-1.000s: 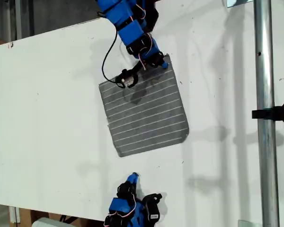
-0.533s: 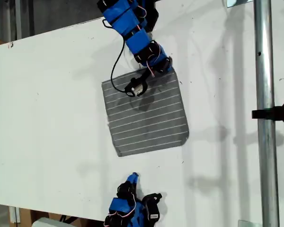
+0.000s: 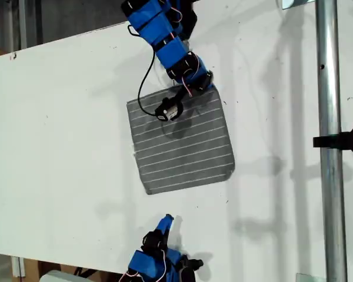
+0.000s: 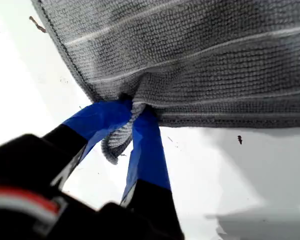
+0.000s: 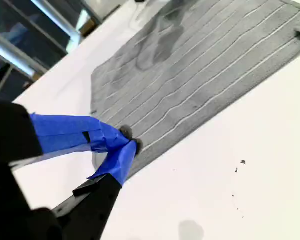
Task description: Grasp corners of a towel and fold twice.
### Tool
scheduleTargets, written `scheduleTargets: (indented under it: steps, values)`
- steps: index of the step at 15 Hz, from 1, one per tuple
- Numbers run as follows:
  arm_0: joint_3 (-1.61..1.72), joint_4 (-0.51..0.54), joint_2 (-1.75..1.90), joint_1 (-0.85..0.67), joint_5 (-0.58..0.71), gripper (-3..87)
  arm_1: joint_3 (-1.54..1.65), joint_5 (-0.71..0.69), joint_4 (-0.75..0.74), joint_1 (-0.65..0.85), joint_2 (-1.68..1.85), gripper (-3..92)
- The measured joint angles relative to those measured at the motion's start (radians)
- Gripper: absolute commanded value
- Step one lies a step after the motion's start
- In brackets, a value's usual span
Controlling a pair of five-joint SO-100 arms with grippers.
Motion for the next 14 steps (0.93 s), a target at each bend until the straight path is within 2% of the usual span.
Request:
scheduleTargets:
  steps: [3,5,7,9,10,11,14]
  values:
    - [-0.48,0.02,-0.647,0.117,0.1,-3.1,0.0,0.0,0.0,0.003,0.003,-0.1]
    - [-0.805,0.195,-1.043,0.16,0.117,-3.1,0.0,0.0,0.0,0.003,0.003,-0.1]
    - [-1.094,0.29,-1.325,0.199,0.141,-0.8,0.0,0.0,0.0,0.003,0.003,-0.1]
    - [-1.29,0.31,-1.488,0.227,0.192,25.6,0.0,0.0,-0.002,0.003,0.003,-0.1]
    - [-1.365,0.311,-1.537,0.239,0.219,32.4,0.0,0.0,-0.002,0.003,0.003,-0.1]
    - [-1.433,0.311,-1.571,0.247,0.25,35.6,0.0,0.0,-0.002,0.003,0.003,-0.1]
    - [-1.513,0.311,-1.624,0.25,0.408,34.1,0.0,0.0,-0.002,0.003,0.003,-0.1]
